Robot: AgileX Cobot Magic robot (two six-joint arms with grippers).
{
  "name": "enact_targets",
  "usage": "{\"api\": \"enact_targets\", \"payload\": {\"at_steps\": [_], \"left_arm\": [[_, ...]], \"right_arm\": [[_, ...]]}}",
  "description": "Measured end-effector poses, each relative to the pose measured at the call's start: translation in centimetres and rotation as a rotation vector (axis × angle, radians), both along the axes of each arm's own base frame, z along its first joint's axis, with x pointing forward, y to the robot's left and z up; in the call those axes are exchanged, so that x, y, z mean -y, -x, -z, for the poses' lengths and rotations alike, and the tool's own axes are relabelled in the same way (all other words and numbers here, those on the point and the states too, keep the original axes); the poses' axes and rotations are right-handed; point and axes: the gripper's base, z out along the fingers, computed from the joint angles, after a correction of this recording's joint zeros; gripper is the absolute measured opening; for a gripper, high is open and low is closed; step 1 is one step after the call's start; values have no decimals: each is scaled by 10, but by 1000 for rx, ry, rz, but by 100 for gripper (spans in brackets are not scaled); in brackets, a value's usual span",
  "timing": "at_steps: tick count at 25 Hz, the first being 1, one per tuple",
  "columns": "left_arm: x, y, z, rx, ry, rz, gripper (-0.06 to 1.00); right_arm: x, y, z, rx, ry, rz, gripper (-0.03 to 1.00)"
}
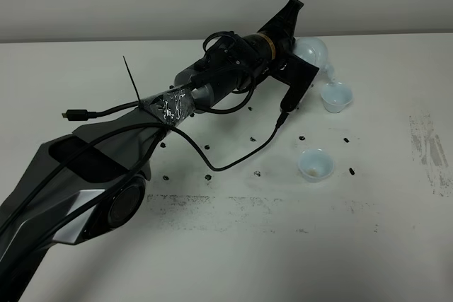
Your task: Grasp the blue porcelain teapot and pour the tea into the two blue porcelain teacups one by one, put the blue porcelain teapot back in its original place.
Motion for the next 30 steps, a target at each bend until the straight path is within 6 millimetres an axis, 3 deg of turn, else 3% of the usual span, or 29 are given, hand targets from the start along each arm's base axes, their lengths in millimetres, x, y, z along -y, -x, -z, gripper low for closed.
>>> {"api": "enact_targets", "payload": {"at_steps": [30], "left_arm": [[16,5,-10,153,-36,126,9]], "right_arm": [[0,0,0,0,0,0,41]]}}
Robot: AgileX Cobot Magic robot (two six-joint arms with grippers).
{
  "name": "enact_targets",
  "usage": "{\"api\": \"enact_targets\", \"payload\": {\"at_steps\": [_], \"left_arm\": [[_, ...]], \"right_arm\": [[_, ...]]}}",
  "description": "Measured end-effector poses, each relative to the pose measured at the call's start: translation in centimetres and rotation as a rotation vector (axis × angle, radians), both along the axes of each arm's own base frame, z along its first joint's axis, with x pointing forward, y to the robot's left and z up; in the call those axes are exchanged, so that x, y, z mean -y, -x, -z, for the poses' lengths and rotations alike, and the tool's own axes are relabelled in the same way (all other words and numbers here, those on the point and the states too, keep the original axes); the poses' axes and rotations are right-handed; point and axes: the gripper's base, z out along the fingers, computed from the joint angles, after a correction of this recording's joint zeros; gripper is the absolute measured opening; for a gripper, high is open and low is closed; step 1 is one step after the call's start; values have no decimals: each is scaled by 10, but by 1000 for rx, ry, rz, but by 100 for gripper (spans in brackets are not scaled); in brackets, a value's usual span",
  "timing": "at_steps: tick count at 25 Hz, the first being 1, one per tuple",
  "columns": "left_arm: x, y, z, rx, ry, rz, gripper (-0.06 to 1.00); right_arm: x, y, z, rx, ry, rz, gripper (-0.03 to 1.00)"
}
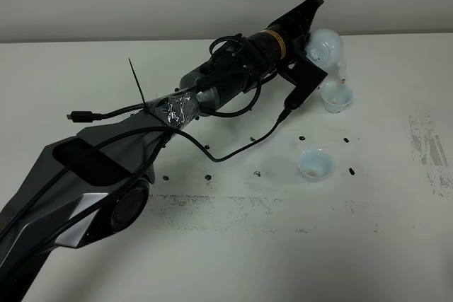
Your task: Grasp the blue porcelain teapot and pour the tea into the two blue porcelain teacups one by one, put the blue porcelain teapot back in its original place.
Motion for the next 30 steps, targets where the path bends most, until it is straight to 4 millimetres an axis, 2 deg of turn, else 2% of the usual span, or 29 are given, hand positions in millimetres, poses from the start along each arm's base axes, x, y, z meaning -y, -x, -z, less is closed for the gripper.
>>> {"api": "enact_targets", "payload": {"at_steps": [9,30], "left_arm": [[-1,0,1,24,-71,16,9],[-2,0,2,19,-83,13,9]], "right_arm": [[0,0,0,0,0,0,41],[0,0,0,0,0,0,41]]}}
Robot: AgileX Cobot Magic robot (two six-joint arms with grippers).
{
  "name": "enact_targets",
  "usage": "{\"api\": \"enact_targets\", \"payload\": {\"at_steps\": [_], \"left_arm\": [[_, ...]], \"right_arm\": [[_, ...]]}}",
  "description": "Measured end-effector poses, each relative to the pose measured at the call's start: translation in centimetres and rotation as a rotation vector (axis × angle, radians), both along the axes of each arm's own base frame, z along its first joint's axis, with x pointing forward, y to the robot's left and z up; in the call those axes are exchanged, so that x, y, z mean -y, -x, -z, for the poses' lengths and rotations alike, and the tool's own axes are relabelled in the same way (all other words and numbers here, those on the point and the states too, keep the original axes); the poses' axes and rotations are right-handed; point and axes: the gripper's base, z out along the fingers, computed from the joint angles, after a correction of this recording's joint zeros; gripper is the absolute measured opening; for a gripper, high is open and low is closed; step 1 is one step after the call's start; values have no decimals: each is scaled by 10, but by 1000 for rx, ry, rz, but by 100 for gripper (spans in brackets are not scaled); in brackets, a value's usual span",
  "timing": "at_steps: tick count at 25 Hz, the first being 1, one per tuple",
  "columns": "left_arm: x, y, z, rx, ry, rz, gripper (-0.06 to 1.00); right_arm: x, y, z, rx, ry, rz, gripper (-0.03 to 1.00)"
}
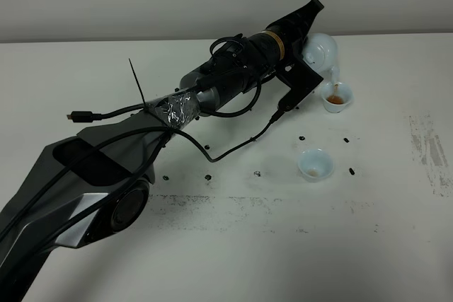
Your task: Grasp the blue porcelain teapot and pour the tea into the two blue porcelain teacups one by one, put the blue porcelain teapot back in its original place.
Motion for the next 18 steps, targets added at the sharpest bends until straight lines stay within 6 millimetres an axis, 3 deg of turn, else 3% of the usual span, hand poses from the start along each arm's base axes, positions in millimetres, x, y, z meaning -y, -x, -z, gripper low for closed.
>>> {"api": "enact_targets", "payload": {"at_steps": [18], "left_arm": [[0,0,0,0,-1,0,9]], "right_arm": [[0,0,0,0,0,0,41]]}}
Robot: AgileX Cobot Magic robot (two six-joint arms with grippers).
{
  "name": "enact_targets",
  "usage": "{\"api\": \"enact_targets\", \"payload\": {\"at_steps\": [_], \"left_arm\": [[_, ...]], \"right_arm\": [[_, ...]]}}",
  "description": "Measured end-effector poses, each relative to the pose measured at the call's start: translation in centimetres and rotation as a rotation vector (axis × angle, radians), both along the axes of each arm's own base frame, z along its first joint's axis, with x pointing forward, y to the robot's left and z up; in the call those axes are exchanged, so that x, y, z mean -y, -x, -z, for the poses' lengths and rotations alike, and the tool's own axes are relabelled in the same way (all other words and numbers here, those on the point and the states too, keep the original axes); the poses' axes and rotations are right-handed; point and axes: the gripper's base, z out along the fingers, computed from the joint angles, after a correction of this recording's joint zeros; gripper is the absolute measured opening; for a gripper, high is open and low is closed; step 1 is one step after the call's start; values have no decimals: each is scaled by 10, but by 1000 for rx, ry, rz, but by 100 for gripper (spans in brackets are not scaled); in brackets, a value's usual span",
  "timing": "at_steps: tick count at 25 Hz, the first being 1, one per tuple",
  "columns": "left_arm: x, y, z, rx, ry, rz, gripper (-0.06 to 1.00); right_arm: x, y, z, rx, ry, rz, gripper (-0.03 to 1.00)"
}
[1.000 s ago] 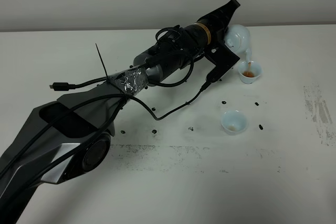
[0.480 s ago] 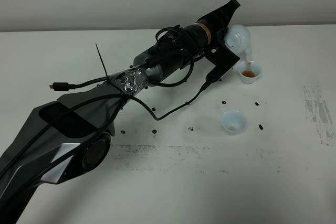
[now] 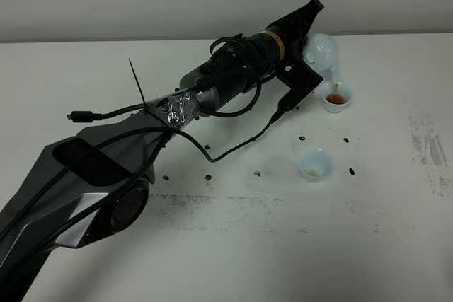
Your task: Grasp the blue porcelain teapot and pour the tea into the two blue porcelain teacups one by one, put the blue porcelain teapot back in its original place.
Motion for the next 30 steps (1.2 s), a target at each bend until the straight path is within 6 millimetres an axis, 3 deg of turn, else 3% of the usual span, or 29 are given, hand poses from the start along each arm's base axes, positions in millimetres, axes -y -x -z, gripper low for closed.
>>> {"api": "enact_targets", "payload": {"at_steps": [30], "left_arm": [[0,0,0,11,-15,4,9]], "right_arm": [[0,0,0,0,0,0,41]]}}
